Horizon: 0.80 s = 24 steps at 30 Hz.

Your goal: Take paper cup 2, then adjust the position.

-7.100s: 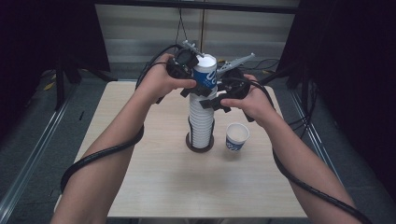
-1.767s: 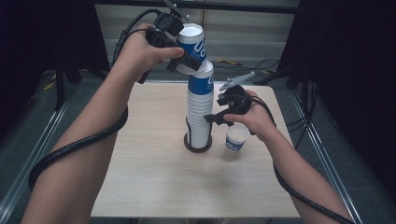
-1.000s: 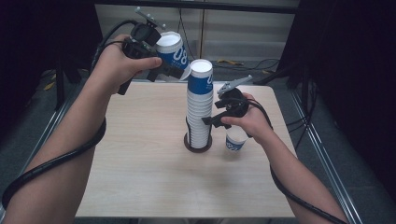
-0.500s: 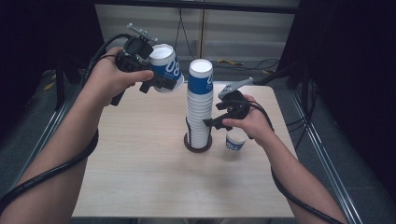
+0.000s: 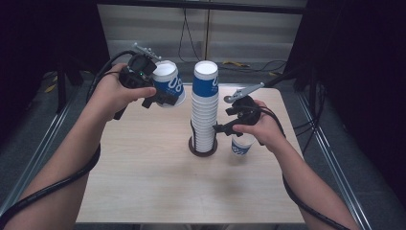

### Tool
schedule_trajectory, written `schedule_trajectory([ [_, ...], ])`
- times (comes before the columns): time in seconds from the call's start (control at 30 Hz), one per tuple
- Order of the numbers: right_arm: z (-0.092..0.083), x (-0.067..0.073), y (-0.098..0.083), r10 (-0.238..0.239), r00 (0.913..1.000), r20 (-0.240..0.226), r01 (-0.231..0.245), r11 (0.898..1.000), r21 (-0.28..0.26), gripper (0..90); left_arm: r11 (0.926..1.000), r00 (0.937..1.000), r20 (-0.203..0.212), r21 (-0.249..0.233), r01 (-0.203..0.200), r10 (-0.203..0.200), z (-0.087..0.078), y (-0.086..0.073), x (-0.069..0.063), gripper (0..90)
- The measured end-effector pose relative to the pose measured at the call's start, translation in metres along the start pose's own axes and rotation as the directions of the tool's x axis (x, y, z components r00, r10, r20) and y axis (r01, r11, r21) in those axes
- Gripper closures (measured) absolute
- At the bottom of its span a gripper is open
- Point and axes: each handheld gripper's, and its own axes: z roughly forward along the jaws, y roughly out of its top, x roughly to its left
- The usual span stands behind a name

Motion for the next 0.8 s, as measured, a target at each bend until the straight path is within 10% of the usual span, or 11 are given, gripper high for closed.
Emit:
schedule_trajectory([
  [0.8, 0.002, 0.009, -0.009, -0.041, 0.9988, -0.026, 0.042, 0.998, 0.044, 15.5, 0.9979, 0.9999, 0.012, 0.064, -0.012, 0.011, 0.029, -0.038, -0.001, 21.0],
])
